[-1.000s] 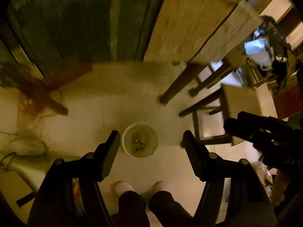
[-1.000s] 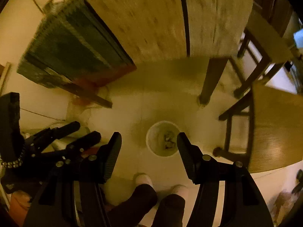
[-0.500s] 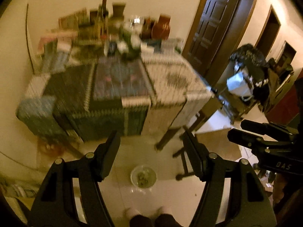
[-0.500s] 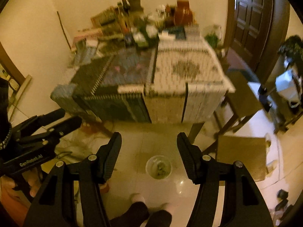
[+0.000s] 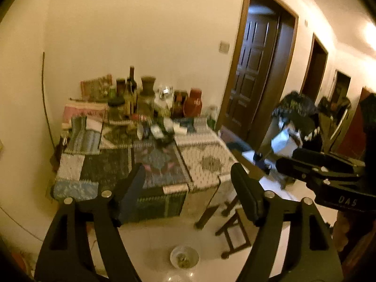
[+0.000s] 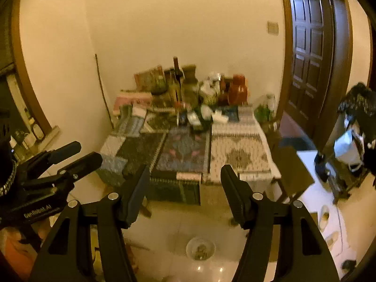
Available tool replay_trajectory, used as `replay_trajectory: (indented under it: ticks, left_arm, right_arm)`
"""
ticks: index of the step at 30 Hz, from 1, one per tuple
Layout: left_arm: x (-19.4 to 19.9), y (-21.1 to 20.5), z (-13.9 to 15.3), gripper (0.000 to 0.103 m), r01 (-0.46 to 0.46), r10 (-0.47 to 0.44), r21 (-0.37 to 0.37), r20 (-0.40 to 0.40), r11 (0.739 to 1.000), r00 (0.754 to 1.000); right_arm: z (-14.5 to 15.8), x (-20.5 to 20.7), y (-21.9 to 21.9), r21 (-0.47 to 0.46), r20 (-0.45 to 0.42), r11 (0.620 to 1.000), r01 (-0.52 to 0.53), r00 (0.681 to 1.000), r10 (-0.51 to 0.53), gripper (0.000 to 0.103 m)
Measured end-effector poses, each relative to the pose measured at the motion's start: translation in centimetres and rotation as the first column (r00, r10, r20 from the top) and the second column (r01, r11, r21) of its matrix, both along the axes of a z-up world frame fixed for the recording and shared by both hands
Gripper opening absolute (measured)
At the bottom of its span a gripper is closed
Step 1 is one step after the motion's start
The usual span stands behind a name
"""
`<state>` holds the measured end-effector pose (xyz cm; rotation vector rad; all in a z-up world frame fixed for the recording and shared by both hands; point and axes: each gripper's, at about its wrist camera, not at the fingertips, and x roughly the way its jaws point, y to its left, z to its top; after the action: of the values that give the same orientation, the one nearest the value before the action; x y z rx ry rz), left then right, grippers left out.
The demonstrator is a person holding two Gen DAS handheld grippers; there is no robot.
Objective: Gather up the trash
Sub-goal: 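Raise both tools back toward the table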
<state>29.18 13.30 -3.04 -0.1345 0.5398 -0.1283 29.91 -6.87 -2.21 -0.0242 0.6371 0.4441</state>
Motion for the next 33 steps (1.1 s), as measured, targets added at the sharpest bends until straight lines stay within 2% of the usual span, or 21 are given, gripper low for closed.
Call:
replay_trajectory:
  ticks: [3,5,8,11,18,24,30,33]
  left_arm:
    - [-0.2,1.0,1.1,0.075,-0.021,0.021,0.001,0.038,1.000,0.999]
    - [0.2,1.7,1.4,0.082,-0.037,0.037,-0.002,0.047,0.999,0.998]
    - [0.9,2.0,1.5,0.087,-0.055,0.055,-0.001,0.056,0.998,0.997]
    - [2.1,1.8,1.3,0.089,-0.061,0.061,-0.001,0.044,0.998,0.997]
    - [6.3,0.1,0.8,0.089,-0.075,0.074,0.039,0.034,0.996,0.997]
    - [11.4,-1.6,1.3,0.089,-0.116,0.115,0.037,0.044,0.993,0.992]
    - [17.0,-3.0,1.9,0.089,-0.181,0.180,0.006,0.033,0.984,0.983]
    - [19.2,-3.6,1.9,0.089,-0.231,0.230,0.019,0.035,0.973,0.973]
  right_arm:
    - [1.0,0.0,0.1,-0.002,0.036,1.000,0.016,0.999,-0.016,0.063]
    - [1.4,0.4,0.0,0.008,0.052,1.000,0.026,0.998,-0.027,0.076]
    - [1.9,1.1,-0.3,0.027,0.074,0.999,0.046,0.996,-0.048,0.079]
    - [2.0,2.3,-0.8,0.045,0.080,0.997,0.058,0.995,-0.061,0.082]
    - [1.3,6.8,-2.1,0.055,0.069,0.998,0.031,0.997,-0.035,0.082]
    - [1.9,12.1,-3.5,0.063,0.081,0.998,-0.029,0.996,0.024,0.082]
    - [2.4,17.3,-4.4,0.034,0.083,0.993,-0.110,0.991,0.107,0.082]
    - [2.0,19.7,-4.6,0.026,0.064,0.988,-0.150,0.987,0.148,0.082]
